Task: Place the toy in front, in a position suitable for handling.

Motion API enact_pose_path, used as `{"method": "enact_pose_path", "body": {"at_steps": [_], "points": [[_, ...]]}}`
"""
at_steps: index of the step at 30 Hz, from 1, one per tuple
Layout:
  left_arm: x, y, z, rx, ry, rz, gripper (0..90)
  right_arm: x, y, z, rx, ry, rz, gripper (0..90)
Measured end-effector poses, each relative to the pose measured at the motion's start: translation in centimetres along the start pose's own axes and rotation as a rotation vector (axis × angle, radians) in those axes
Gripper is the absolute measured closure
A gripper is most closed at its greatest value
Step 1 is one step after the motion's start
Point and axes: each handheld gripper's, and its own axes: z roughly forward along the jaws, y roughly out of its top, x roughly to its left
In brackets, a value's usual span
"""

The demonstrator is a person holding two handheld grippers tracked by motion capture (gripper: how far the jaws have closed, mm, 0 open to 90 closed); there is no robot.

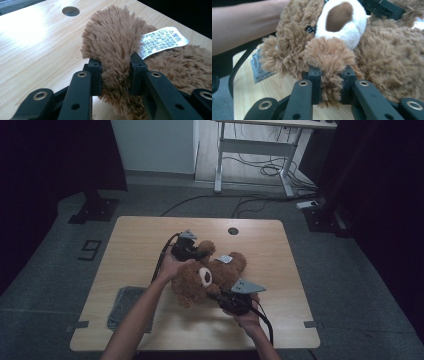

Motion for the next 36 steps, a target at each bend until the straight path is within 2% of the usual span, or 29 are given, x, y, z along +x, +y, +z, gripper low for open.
{"method": "enact_pose_path", "body": {"at_steps": [3,5,7,9,11,13,16,18,23,25,27,29,30,33,36], "points": [[0.4,-0.1,0.0,-0.012,0.005,0.002,65.3,-0.6,-0.1,0.4,-0.002,-0.001,0.024,75.7],[0.6,-0.1,-0.2,-0.025,0.020,0.011,59.7,-0.8,-0.2,0.6,0.004,-0.016,0.023,75.1],[0.7,0.2,-0.9,-0.028,0.083,0.023,48.5,-1.1,-0.4,0.9,0.013,-0.047,0.052,74.4],[0.7,0.7,-2.0,-0.046,0.183,0.054,39.6,-1.4,-0.7,1.2,0.027,-0.076,0.089,73.4],[0.6,1.1,-3.3,-0.059,0.221,0.056,38.0,-1.4,-0.9,1.4,0.034,-0.080,0.089,73.4],[0.1,1.4,-4.4,-0.078,0.228,0.043,35.2,-1.2,-1.1,1.9,0.039,-0.090,0.102,73.2],[-1.3,0.8,-6.1,-0.084,0.240,0.053,32.8,-1.1,-1.3,2.2,0.019,-0.114,0.140,71.9],[-2.3,-0.2,-7.0,-0.078,0.246,0.027,31.2,-1.1,-1.3,2.1,0.014,-0.125,0.155,70.6],[-4.1,-3.6,-9.2,-0.064,0.249,-0.053,26.3,-1.3,-1.5,1.7,0.049,-0.133,0.144,65.9],[-4.4,-5.1,-10.0,-0.064,0.252,-0.086,25.0,-1.3,-1.5,1.5,0.072,-0.132,0.126,56.3],[-4.6,-6.7,-10.4,-0.057,0.255,-0.112,22.8,-1.3,-1.6,1.3,0.101,-0.150,0.102,45.5],[-4.5,-8.2,-10.7,-0.048,0.249,-0.140,20.3,-1.6,-1.6,1.0,0.108,-0.166,0.086,37.7],[-4.5,-8.7,-10.7,-0.044,0.252,-0.145,19.4,-1.9,-1.6,0.6,0.102,-0.182,0.084,34.9],[-4.5,-10.0,-10.7,-0.031,0.247,-0.158,15.9,-2.7,-1.4,-0.4,0.084,-0.188,0.095,30.3],[-4.7,-10.8,-10.5,-0.034,0.195,-0.186,14.3,-3.6,-0.9,-1.3,0.062,-0.224,0.078,26.2]]}}
